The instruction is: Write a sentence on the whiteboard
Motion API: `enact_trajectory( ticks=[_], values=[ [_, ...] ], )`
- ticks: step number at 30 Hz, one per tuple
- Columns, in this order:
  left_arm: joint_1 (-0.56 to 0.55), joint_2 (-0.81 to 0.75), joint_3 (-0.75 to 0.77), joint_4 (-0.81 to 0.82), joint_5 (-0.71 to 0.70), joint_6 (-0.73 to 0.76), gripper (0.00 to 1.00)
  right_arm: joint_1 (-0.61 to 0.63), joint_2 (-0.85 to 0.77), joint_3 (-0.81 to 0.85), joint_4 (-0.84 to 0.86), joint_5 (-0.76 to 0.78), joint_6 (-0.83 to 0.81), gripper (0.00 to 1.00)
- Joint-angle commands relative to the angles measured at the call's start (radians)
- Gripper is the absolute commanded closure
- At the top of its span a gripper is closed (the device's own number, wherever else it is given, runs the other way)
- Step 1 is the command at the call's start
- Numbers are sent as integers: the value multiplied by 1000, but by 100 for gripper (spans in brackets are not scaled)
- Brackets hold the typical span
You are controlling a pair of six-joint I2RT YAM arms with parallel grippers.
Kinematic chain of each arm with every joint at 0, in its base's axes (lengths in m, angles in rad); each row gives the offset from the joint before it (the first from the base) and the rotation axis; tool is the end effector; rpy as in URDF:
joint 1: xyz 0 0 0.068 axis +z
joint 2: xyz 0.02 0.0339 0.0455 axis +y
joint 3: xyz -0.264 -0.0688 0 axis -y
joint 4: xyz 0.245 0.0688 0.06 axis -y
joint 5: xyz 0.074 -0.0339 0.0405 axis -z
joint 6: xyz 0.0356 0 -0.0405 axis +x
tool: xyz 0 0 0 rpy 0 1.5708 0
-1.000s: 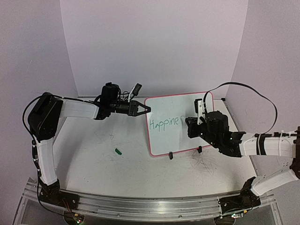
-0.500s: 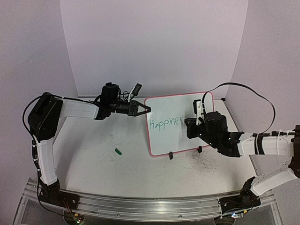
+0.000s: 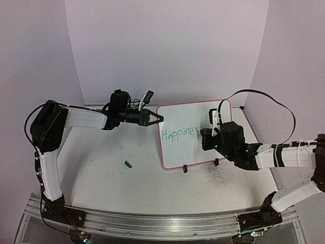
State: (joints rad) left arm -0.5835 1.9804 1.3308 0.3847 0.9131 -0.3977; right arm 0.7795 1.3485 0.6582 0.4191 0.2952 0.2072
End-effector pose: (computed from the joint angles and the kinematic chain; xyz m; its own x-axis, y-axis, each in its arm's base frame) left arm 0.3591 -0.2709 0.2302 -0.5788 0.0984 -0.8095 0.8136 0.1382 -0.5648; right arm 0.2157 0.1986 0.2323 -0.2838 -0.0038 -0.9589 -0.4238 0.8975 0.1219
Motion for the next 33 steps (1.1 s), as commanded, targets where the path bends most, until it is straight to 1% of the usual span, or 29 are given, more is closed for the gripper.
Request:
enact_trajectory(
  ticks=[1,11,22,33],
  values=[
    [-35,-7,-1,-27,4,23,100,-5,20,34,35,18,-21,100],
    [-35,-4,2,-27,4,20,100,-5,25,32,32,-36,-29,100],
    [-35,-6,2,-27,5,20,100,-5,-6,6,-19,-51,-11,100],
    [-36,-4,3,-27,7,19,100,-5,-34,-20,-36,-5,-5,100]
  ],
)
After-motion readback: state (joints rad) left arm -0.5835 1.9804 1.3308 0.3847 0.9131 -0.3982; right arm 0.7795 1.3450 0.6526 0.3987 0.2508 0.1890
